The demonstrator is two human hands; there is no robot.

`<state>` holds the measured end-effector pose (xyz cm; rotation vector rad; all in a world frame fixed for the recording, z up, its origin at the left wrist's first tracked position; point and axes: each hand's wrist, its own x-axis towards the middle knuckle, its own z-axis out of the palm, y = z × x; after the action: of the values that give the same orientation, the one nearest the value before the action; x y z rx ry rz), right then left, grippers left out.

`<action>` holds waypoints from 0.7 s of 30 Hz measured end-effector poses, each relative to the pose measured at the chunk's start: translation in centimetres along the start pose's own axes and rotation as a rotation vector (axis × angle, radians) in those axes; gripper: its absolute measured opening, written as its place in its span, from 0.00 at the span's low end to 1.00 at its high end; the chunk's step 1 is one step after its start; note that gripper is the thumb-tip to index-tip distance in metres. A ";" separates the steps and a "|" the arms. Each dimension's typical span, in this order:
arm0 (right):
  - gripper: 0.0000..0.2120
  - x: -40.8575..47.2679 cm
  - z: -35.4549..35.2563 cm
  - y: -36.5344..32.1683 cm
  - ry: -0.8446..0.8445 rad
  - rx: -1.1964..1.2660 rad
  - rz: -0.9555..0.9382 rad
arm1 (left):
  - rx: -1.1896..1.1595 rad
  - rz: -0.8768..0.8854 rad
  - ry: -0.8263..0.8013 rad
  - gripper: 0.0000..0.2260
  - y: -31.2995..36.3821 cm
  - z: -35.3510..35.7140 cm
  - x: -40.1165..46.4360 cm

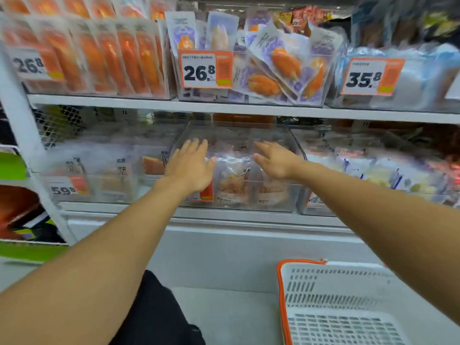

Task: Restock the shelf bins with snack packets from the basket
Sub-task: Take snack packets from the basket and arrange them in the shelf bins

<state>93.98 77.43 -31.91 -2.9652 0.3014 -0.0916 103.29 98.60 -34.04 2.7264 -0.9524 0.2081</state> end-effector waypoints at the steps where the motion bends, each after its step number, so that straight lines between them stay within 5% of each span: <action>1: 0.29 1.1 0.5 0.2 -0.017 -0.018 0.037 | 0.017 -0.026 -0.004 0.28 -0.5 0.8 0.3; 4: 0.33 3.4 2.4 1.4 -0.055 -0.095 0.135 | 0.077 -0.037 -0.077 0.30 -1.3 2.3 1.9; 8: 0.27 4.2 2.3 2.4 -0.113 -0.110 0.258 | 0.161 -0.009 -0.205 0.31 -1.1 1.4 4.5; 13: 0.33 6.5 1.4 -0.9 0.217 -0.165 0.020 | 0.144 0.010 -0.110 0.41 -0.5 1.6 6.8; 16: 0.30 8.8 3.0 -3.5 0.025 -0.024 -0.160 | 0.109 0.054 -0.175 0.34 -1.4 2.4 8.1; 21: 0.32 9.8 3.9 -2.7 -0.103 0.112 -0.045 | 0.058 0.023 -0.350 0.37 -2.6 2.1 8.8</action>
<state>104.35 78.65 -34.89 -2.8544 0.2089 0.0371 111.91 94.78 -34.66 2.8622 -1.0783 -0.2508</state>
